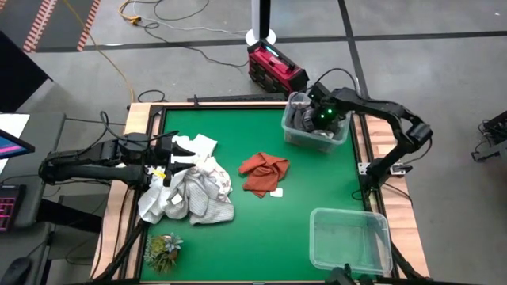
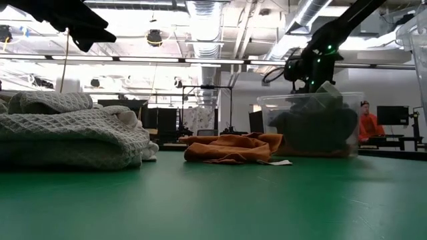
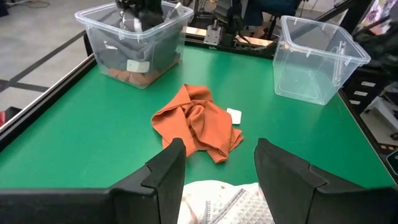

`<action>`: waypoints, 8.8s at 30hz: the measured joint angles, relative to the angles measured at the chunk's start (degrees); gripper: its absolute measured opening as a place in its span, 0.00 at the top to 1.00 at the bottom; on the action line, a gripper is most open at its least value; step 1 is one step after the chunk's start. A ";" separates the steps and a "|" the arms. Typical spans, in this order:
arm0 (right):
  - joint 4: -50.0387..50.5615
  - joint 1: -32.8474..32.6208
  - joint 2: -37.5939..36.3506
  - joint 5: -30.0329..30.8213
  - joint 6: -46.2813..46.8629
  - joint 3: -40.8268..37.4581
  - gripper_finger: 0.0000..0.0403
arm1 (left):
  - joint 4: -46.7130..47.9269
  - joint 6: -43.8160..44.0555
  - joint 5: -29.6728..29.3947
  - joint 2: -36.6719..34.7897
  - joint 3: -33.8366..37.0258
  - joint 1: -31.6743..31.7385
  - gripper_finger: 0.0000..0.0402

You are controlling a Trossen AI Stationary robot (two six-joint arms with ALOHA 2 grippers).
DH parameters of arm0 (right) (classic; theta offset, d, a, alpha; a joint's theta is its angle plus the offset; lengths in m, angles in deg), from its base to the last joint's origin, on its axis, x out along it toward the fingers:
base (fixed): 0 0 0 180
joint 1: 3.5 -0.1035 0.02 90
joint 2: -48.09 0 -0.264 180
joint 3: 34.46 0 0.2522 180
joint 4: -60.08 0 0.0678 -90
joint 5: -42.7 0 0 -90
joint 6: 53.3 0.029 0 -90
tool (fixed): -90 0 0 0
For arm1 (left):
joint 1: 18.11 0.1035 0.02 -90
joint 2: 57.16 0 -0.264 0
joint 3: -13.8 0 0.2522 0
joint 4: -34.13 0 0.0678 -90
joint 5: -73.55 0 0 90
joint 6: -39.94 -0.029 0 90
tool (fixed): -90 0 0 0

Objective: Sort towels by color in basket
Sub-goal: Put the gray patterned towel into the top transparent bin, then put the orange towel into the top transparent bin

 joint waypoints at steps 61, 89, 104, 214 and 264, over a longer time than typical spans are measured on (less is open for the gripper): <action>12.20 -1.78 1.94 17.90 -8.40 25.05 0.33 | -0.04 -0.29 -0.21 -0.01 0.01 0.00 0.55; 3.41 -16.27 -11.30 22.90 -5.07 7.09 0.33 | -0.14 2.69 -0.02 -0.02 0.00 0.00 0.55; -2.01 -15.27 -2.37 9.10 0.13 -1.85 0.33 | -0.11 3.02 0.20 -0.02 0.01 0.02 0.55; -21.29 -56.08 -16.15 46.43 0.16 -1.69 0.33 | -8.80 -0.49 -2.01 6.03 0.01 0.02 0.55; -43.07 -53.07 25.82 25.07 -11.42 4.51 0.74 | -10.28 -3.85 -2.99 11.61 0.00 -4.94 0.55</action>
